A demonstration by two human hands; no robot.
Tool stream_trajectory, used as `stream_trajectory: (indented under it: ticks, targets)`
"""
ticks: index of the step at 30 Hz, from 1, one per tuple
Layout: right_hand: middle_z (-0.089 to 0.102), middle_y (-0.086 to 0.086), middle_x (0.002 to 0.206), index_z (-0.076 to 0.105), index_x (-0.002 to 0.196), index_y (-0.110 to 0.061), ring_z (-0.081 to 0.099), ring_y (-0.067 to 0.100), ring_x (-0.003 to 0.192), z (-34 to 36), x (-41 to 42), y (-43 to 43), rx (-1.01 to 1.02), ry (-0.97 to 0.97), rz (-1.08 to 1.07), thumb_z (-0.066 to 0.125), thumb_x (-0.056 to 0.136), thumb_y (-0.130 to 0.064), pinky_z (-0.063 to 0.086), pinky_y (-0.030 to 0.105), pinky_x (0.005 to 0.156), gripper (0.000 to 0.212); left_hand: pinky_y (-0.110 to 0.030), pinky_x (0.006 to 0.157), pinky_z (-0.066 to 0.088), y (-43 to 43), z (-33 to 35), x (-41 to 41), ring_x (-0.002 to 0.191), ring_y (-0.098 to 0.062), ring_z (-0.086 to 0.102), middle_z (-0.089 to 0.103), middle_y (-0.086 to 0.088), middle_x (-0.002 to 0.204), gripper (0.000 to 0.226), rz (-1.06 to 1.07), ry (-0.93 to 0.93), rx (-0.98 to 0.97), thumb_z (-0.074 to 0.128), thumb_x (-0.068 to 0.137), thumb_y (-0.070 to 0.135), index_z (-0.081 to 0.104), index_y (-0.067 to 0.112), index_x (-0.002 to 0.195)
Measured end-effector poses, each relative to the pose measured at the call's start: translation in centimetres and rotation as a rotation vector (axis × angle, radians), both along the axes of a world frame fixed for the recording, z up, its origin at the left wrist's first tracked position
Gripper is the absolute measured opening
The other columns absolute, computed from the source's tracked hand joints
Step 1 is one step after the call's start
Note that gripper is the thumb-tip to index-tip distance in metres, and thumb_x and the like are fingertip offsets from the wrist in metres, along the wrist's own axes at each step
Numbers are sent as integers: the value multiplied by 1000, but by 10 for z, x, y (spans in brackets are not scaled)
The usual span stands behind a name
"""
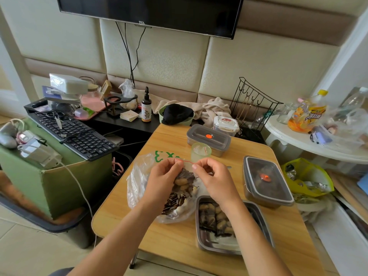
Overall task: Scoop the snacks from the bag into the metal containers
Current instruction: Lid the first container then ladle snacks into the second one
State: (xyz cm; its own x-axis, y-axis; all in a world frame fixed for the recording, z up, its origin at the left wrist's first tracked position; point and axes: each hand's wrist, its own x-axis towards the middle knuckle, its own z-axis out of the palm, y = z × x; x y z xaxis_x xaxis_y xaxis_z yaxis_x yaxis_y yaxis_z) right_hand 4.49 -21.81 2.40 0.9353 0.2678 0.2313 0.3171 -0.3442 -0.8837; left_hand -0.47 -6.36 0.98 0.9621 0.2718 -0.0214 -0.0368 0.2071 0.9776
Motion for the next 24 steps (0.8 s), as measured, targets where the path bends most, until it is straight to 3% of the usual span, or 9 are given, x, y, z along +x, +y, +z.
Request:
stream_trajectory:
  ticks: [3,5,11,17,21,24]
  targets:
    - [65,-14,75,71,86,-21,58,1,71,-2,2,-2,15,12,10,69,97,-25,48,19,68,12,-51,82,64,1,-1,1,97,-37,73,72,-21,104,24,-62,17,31,62,102,33,68,10,107]
    - [64,-16,74,71,87,-20,57,0,71,-1,1,-1,15,18,38,68,98,-24,48,18,67,12,-48,86,63,1,0,1,97,-31,74,75,-13,103,22,-113,12,74,64,101,34,72,14,107]
    - [73,-8,85,75,92,-22,66,5,83,0,1,-2,51,30,63,71,98,-26,53,23,76,8,-27,65,60,0,3,-2,83,-17,76,77,-3,89,15,-89,-16,72,67,99,25,76,13,101]
    - [72,17,93,74,92,-9,64,16,85,0,1,-4,179,162,53,68,99,-24,53,35,84,18,-31,67,62,-1,4,-4,84,-25,76,77,-9,89,15,-40,-28,32,67,99,26,74,13,98]
    - [68,5,84,71,89,-10,62,15,83,-1,1,-3,207,190,28,67,99,-22,54,41,87,16,-42,77,65,0,4,-4,87,-32,76,78,-11,89,17,-39,-35,86,69,97,28,76,13,98]
    - [65,-2,78,68,87,-10,59,13,78,-2,0,-1,154,155,21,65,99,-25,54,39,82,19,-39,73,65,-2,4,-4,87,-35,75,77,-13,87,18,-34,-27,88,68,98,26,76,9,95]
